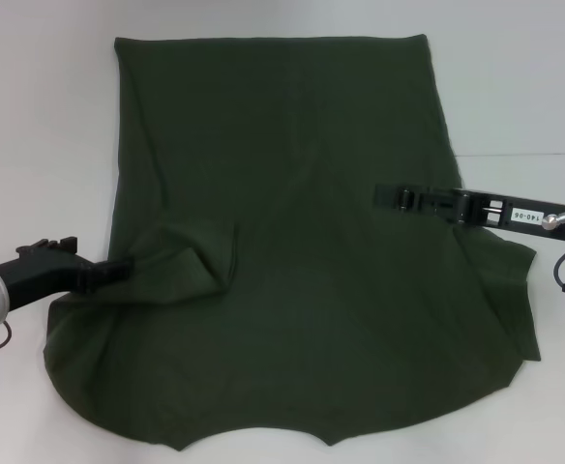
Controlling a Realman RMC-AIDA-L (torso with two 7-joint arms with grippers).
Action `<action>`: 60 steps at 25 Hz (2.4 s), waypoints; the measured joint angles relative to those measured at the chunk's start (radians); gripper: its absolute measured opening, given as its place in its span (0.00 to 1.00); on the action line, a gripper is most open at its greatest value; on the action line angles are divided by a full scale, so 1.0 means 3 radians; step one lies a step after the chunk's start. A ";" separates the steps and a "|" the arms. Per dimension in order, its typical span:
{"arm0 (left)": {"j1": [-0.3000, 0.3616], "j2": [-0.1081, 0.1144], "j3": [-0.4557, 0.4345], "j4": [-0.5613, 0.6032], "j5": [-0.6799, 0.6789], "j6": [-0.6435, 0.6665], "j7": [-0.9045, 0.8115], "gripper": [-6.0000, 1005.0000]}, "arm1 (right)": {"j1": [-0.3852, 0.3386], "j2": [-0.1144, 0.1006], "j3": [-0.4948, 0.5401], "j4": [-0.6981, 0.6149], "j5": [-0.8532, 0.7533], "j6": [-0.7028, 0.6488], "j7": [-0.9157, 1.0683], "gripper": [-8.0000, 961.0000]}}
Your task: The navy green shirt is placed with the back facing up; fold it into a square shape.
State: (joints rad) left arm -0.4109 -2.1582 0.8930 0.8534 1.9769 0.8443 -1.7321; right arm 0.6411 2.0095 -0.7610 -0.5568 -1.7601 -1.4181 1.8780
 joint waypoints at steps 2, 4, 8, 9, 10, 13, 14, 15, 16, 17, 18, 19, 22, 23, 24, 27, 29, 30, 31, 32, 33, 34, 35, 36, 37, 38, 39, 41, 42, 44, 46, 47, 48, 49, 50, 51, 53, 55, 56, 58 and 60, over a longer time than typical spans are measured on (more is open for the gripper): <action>-0.0036 -0.0010 0.0054 -0.0002 0.0154 -0.0115 0.0027 0.96 | 0.0013 -0.0001 -0.0004 0.0000 -0.0002 0.0005 0.0001 0.94; -0.0059 -0.0013 0.0099 -0.0006 0.0254 -0.0208 0.0030 0.96 | 0.0019 -0.0002 -0.0013 0.0000 -0.0003 0.0014 0.0001 0.94; -0.0100 -0.0013 0.0193 -0.0040 0.0383 -0.0314 0.0037 0.96 | 0.0020 -0.0003 -0.0007 0.0000 -0.0003 0.0025 0.0004 0.94; -0.0107 -0.0012 0.0218 -0.0048 0.0398 -0.0315 0.0043 0.96 | 0.0019 -0.0003 -0.0003 0.0000 -0.0003 0.0027 0.0005 0.94; -0.0108 -0.0011 0.0249 -0.0048 0.0404 -0.0313 0.0052 0.96 | 0.0017 -0.0004 0.0000 0.0000 -0.0003 0.0028 0.0006 0.94; -0.0104 -0.0008 0.0348 -0.0048 0.0421 -0.0295 0.0064 0.96 | 0.0003 -0.0004 0.0002 0.0000 -0.0002 0.0030 0.0007 0.94; -0.0102 -0.0008 0.0377 -0.0045 0.0436 -0.0288 0.0064 0.96 | 0.0001 -0.0005 0.0002 0.0000 -0.0001 0.0030 0.0007 0.94; -0.0100 -0.0008 0.0397 -0.0041 0.0456 -0.0283 0.0064 0.96 | -0.0001 -0.0005 0.0002 0.0000 0.0002 0.0031 0.0007 0.94; -0.0100 -0.0008 0.0418 -0.0036 0.0476 -0.0272 0.0064 0.96 | -0.0002 -0.0005 0.0002 0.0000 0.0005 0.0033 0.0007 0.94; -0.0100 -0.0009 0.0431 -0.0034 0.0494 -0.0259 0.0064 0.96 | -0.0004 -0.0005 0.0002 0.0000 0.0007 0.0035 0.0007 0.94; -0.0100 -0.0009 0.0445 -0.0033 0.0510 -0.0242 0.0063 0.96 | -0.0005 -0.0005 0.0002 0.0000 0.0008 0.0037 0.0007 0.94; -0.0101 -0.0009 0.0456 -0.0031 0.0525 -0.0225 0.0063 0.96 | -0.0007 -0.0006 0.0002 0.0000 0.0008 0.0039 0.0007 0.94; -0.0101 -0.0012 0.0469 -0.0025 0.0561 -0.0186 0.0061 0.96 | -0.0009 -0.0005 0.0001 0.0000 0.0004 0.0060 0.0005 0.94; -0.0101 -0.0014 0.0472 -0.0024 0.0566 -0.0178 0.0063 0.96 | -0.0010 -0.0005 0.0001 0.0000 0.0002 0.0067 0.0004 0.94; -0.0100 -0.0014 0.0472 -0.0024 0.0568 -0.0175 0.0064 0.96 | -0.0010 -0.0005 0.0001 0.0000 0.0001 0.0073 0.0003 0.94; -0.0099 -0.0015 0.0476 -0.0021 0.0571 -0.0141 0.0064 0.96 | -0.0008 -0.0005 0.0001 0.0000 -0.0003 0.0082 -0.0004 0.94; -0.0098 -0.0016 0.0478 -0.0006 0.0572 -0.0083 0.0070 0.96 | -0.0008 -0.0005 0.0001 0.0000 -0.0004 0.0083 -0.0005 0.94; -0.0098 -0.0016 0.0478 0.0000 0.0572 -0.0064 0.0075 0.96 | -0.0008 -0.0006 0.0000 0.0000 -0.0003 0.0084 -0.0007 0.94; -0.0098 -0.0016 0.0479 0.0009 0.0572 -0.0041 0.0085 0.96 | -0.0008 -0.0006 0.0001 0.0000 -0.0003 0.0085 -0.0009 0.94; -0.0098 -0.0016 0.0479 0.0018 0.0572 -0.0021 0.0095 0.96 | -0.0008 -0.0005 0.0001 0.0001 -0.0003 0.0086 -0.0010 0.94; -0.0098 -0.0016 0.0480 0.0022 0.0572 -0.0006 0.0103 0.96 | -0.0010 -0.0005 0.0001 0.0002 -0.0003 0.0086 -0.0011 0.94; -0.0098 -0.0016 0.0480 0.0026 0.0572 0.0003 0.0107 0.96 | -0.0012 -0.0006 0.0000 0.0003 -0.0003 0.0086 -0.0012 0.94; -0.0098 -0.0016 0.0480 0.0030 0.0572 0.0009 0.0109 0.96 | -0.0014 -0.0005 0.0000 0.0007 -0.0003 0.0087 -0.0014 0.94; -0.0098 -0.0016 0.0480 0.0030 0.0572 0.0017 0.0115 0.96 | -0.0015 -0.0006 0.0001 0.0008 -0.0003 0.0087 -0.0014 0.94; -0.0100 -0.0016 0.0480 0.0030 0.0572 0.0036 0.0125 0.96 | -0.0017 -0.0005 0.0001 0.0011 -0.0003 0.0087 -0.0015 0.94; -0.0102 -0.0016 0.0480 0.0030 0.0573 0.0060 0.0136 0.96 | -0.0018 -0.0006 0.0001 0.0014 -0.0003 0.0088 -0.0015 0.94; -0.0103 -0.0016 0.0480 0.0032 0.0573 0.0090 0.0147 0.96 | -0.0019 -0.0005 0.0000 0.0017 -0.0003 0.0089 -0.0015 0.94; -0.0104 -0.0016 0.0480 0.0051 0.0574 0.0143 0.0165 0.96 | -0.0022 -0.0006 0.0000 0.0019 -0.0003 0.0097 -0.0016 0.94; -0.0096 -0.0017 0.0480 0.0084 0.0574 0.0188 0.0178 0.96 | -0.0023 -0.0006 0.0000 0.0020 -0.0003 0.0103 -0.0018 0.94; -0.0088 -0.0019 0.0480 0.0104 0.0573 0.0212 0.0185 0.96 | -0.0025 -0.0005 -0.0001 0.0020 -0.0003 0.0110 -0.0020 0.94; -0.0080 -0.0020 0.0478 0.0133 0.0571 0.0229 0.0188 0.96 | -0.0025 -0.0005 -0.0005 0.0020 -0.0003 0.0114 -0.0021 0.94; -0.0076 -0.0020 0.0476 0.0146 0.0569 0.0230 0.0188 0.96 | -0.0025 -0.0005 -0.0006 0.0020 -0.0003 0.0114 -0.0022 0.94; -0.0073 -0.0021 0.0472 0.0159 0.0566 0.0231 0.0188 0.96 | -0.0025 -0.0004 -0.0008 0.0020 -0.0003 0.0115 -0.0022 0.94; -0.0072 -0.0021 0.0469 0.0173 0.0562 0.0232 0.0189 0.96 | -0.0025 -0.0002 -0.0010 0.0020 -0.0003 0.0115 -0.0022 0.94; -0.0070 -0.0021 0.0467 0.0187 0.0557 0.0236 0.0189 0.96 | -0.0025 -0.0002 -0.0010 0.0020 -0.0003 0.0115 -0.0022 0.94; -0.0068 -0.0021 0.0464 0.0202 0.0552 0.0240 0.0189 0.96 | -0.0025 -0.0001 -0.0010 0.0021 -0.0003 0.0115 -0.0022 0.94; -0.0067 -0.0023 0.0463 0.0231 0.0548 0.0261 0.0190 0.96 | -0.0025 -0.0001 -0.0010 0.0021 -0.0003 0.0115 -0.0022 0.94; -0.0067 -0.0025 0.0475 0.0238 0.0547 0.0273 0.0191 0.96 | -0.0025 0.0000 -0.0010 0.0023 -0.0003 0.0118 -0.0022 0.94; -0.0068 -0.0027 0.0487 0.0236 0.0548 0.0276 0.0192 0.96 | -0.0025 0.0000 -0.0010 0.0024 -0.0003 0.0121 -0.0022 0.94; -0.0077 -0.0026 0.0523 0.0201 0.0564 0.0268 0.0194 0.96 | -0.0025 0.0000 -0.0010 0.0029 -0.0003 0.0127 -0.0022 0.94; -0.0084 -0.0026 0.0552 0.0169 0.0576 0.0246 0.0196 0.95 | -0.0025 0.0001 -0.0009 0.0031 -0.0004 0.0128 -0.0022 0.94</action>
State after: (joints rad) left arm -0.4362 -2.1660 1.0585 0.9040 2.1497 0.9183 -1.6732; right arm 0.6335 2.0097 -0.7637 -0.5474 -1.7612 -1.3798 1.8714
